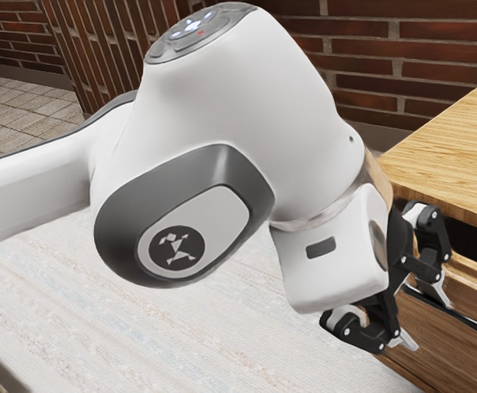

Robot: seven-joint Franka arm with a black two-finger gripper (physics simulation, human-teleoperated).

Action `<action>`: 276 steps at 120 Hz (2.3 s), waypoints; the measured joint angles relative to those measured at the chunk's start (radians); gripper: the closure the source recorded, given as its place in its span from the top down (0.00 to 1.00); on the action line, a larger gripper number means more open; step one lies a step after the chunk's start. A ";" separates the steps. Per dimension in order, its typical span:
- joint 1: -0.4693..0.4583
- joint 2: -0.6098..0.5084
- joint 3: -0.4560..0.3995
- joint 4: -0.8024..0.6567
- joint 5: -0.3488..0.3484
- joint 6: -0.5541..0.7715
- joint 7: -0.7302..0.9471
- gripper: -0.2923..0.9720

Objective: Pull the drawer handle with one arm to open the drawer

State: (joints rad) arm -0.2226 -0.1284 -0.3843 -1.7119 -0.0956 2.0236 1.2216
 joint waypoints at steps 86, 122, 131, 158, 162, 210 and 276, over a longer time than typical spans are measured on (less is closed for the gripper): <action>-0.023 -0.125 0.009 -0.121 -0.053 -0.016 -0.024 0.47; -0.062 -0.183 0.036 -0.177 -0.063 -0.016 -0.036 0.47; -0.063 -0.199 0.036 -0.192 -0.064 -0.016 -0.039 0.47; -0.068 -0.248 0.036 -0.234 -0.078 -0.015 -0.049 0.46; -0.068 -0.256 0.036 -0.243 -0.080 -0.015 -0.050 0.48; -0.071 -0.336 0.036 -0.295 -0.126 -0.032 -0.065 0.46; -0.063 -0.477 0.041 -0.061 -0.246 -0.312 -0.096 0.56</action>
State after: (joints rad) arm -0.2852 -0.6054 -0.3435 -1.7729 -0.3421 1.7113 1.1259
